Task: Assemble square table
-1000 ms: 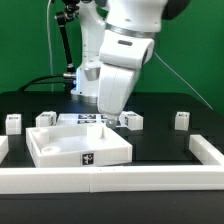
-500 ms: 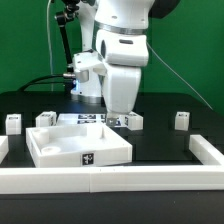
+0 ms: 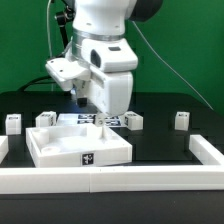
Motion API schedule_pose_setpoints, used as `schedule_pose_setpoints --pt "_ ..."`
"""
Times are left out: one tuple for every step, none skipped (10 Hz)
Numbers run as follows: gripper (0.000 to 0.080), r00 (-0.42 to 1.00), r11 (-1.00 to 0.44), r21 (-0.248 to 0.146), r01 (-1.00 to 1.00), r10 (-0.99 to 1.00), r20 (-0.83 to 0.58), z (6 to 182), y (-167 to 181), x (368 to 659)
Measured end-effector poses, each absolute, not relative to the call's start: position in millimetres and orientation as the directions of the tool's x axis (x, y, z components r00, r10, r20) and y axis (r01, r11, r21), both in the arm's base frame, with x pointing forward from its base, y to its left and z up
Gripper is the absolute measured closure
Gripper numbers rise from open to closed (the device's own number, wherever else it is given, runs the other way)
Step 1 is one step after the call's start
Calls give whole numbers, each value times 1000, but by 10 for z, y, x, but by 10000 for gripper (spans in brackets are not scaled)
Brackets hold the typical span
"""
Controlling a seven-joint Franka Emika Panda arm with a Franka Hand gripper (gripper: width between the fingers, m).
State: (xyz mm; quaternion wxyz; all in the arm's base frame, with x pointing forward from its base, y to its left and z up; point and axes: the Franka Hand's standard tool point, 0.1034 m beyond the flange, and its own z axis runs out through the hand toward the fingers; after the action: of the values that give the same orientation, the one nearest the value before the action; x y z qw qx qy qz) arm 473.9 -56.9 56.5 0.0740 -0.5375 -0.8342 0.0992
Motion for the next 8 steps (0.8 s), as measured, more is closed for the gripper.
schedule_pose_setpoints --pt "150 -405 396 -245 885 914 15 565 -569 4743" --pt "150 -405 396 -245 885 914 15 563 -570 4743" --pt "150 -404 395 -246 885 915 15 560 -572 4739" --pt "150 -402 394 -247 885 915 17 556 -584 4726" --pt "150 -415 410 -255 876 909 36 530 -652 4642" --pt "150 -423 426 -262 866 903 70 487 -738 4516" --pt "150 -430 443 -260 858 896 106 452 -813 4446" --pt "150 -440 458 -265 849 889 126 410 -877 4407"
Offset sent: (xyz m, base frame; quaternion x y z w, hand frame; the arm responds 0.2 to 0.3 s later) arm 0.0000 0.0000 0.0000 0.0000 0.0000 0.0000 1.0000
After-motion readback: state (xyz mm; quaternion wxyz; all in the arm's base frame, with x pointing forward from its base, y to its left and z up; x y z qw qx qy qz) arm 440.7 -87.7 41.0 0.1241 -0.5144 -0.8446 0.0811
